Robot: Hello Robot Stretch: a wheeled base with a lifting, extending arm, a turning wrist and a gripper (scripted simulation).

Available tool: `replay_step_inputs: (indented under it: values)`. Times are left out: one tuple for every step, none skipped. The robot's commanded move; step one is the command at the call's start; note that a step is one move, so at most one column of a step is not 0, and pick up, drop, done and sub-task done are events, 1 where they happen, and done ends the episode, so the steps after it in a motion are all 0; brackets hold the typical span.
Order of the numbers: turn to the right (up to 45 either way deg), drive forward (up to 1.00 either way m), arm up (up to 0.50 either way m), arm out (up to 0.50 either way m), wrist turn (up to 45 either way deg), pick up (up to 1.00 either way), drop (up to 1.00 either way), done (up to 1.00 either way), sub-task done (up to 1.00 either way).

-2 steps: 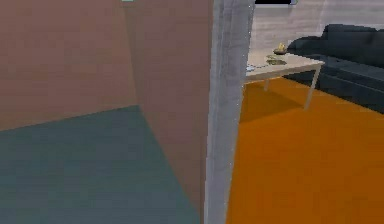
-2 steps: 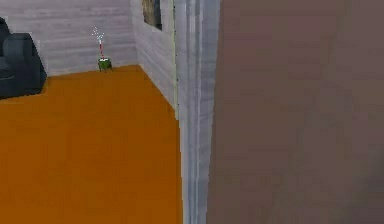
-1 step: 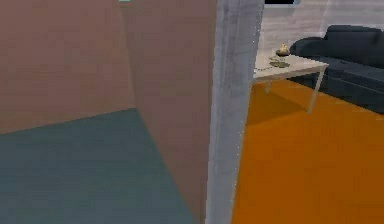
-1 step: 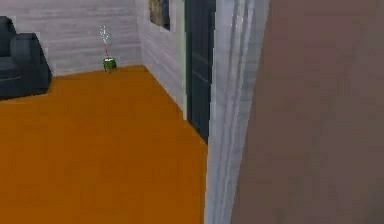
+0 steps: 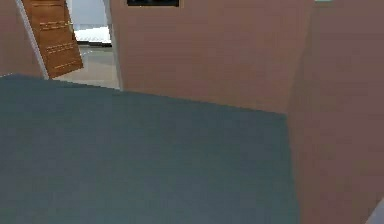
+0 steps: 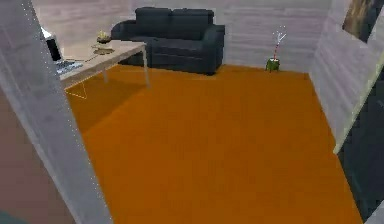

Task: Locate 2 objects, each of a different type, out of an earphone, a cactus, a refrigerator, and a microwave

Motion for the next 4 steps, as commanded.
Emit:
replay_step_inputs:
  values:
    - [-45.0, 0.00, 0.00, 0.00, 0.0, 0.00, 0.00, 0.00, 0.00]
    - [-6.0, 0.00, 0.00, 0.00, 0.0, 0.00, 0.00, 0.00, 0.00]
    - [0.0, 0.20, 0.00, 0.00, 0.0, 0.00, 0.00, 0.00, 0.00]
    - [-9.0, 0.00, 0.00, 0.00, 0.0, 0.00, 0.00, 0.00, 0.00]
